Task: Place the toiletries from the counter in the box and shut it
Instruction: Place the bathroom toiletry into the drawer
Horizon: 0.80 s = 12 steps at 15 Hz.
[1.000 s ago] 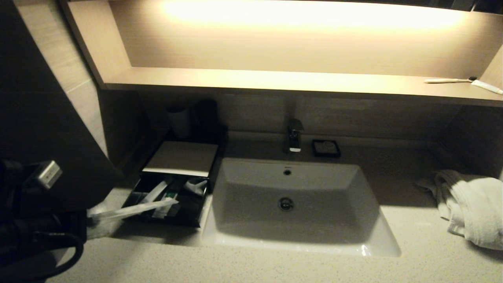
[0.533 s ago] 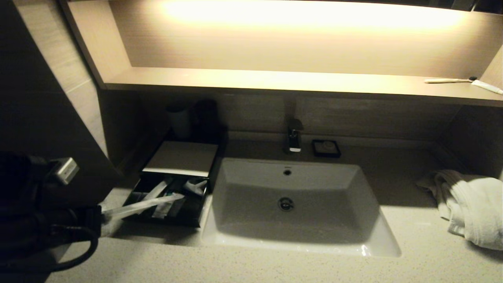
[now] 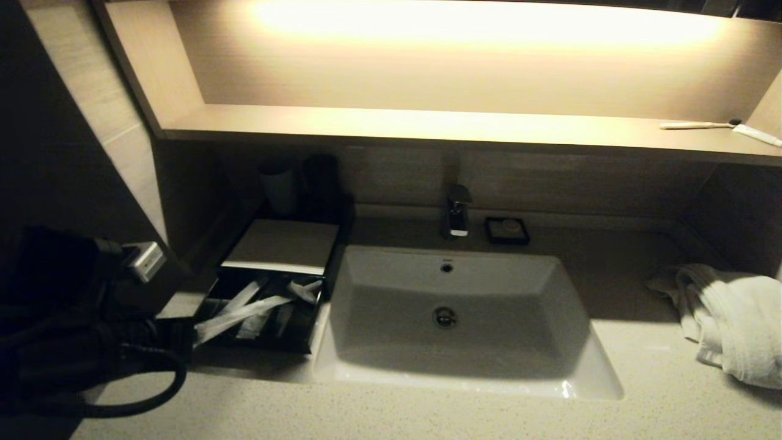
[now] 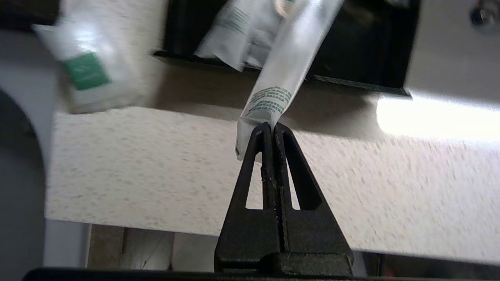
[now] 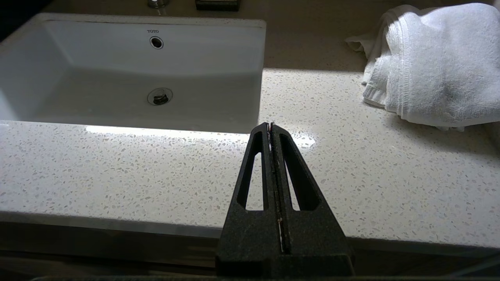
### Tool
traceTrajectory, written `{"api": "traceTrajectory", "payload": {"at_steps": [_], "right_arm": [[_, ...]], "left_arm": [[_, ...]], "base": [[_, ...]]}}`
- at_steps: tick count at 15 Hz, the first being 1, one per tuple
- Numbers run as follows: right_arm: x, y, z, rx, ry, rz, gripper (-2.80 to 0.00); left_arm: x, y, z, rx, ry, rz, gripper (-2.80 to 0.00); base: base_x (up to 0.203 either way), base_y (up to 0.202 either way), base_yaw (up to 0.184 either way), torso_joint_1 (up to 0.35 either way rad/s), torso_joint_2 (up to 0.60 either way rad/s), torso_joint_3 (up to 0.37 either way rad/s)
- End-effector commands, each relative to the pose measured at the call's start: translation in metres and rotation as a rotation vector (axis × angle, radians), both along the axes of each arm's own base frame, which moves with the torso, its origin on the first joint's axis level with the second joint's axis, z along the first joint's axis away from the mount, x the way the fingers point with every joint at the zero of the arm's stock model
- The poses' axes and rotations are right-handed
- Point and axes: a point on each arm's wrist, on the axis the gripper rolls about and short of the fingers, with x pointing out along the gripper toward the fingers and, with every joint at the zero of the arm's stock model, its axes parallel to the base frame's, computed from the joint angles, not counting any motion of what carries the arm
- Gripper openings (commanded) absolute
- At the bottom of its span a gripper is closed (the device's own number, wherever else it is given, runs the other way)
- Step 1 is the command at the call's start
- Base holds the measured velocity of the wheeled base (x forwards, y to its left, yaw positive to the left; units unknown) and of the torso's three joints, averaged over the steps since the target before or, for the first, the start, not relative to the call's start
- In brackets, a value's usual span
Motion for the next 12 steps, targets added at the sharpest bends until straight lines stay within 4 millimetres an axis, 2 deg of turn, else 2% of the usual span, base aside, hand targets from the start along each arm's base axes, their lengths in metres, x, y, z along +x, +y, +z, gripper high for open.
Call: {"api": "traceTrajectory", "payload": {"at_steps": [1,3,7,12], "right_arm": [[0.0,0.0,0.0,0.0,0.0,0.0,-2.8],[0.0,0.0,0.0,0.0,0.0,0.001,-2.8],[0.0,0.0,0.0,0.0,0.0,0.0,-2.8],[0.0,0.0,0.0,0.0,0.0,0.001,-2.8]], "left_arm": [[-0.003,-0.009,-0.003,0.002,0.013,-0.043,-2.8],[-0.003,-0.014,-0.006,0.006,0.028,-0.069,-2.8],[0.01,-0.019,-0.013,0.013,0.06,-0.074,-2.8],[0.038,-0.026,-0.029,0.038,0.094,-0.035,-2.8]], "base": [[0.0,0.0,0.0,0.0,0.0,0.0],[0.0,0.0,0.0,0.0,0.0,0.0],[0.0,0.0,0.0,0.0,0.0,0.0],[0.0,0.0,0.0,0.0,0.0,0.0]]}}
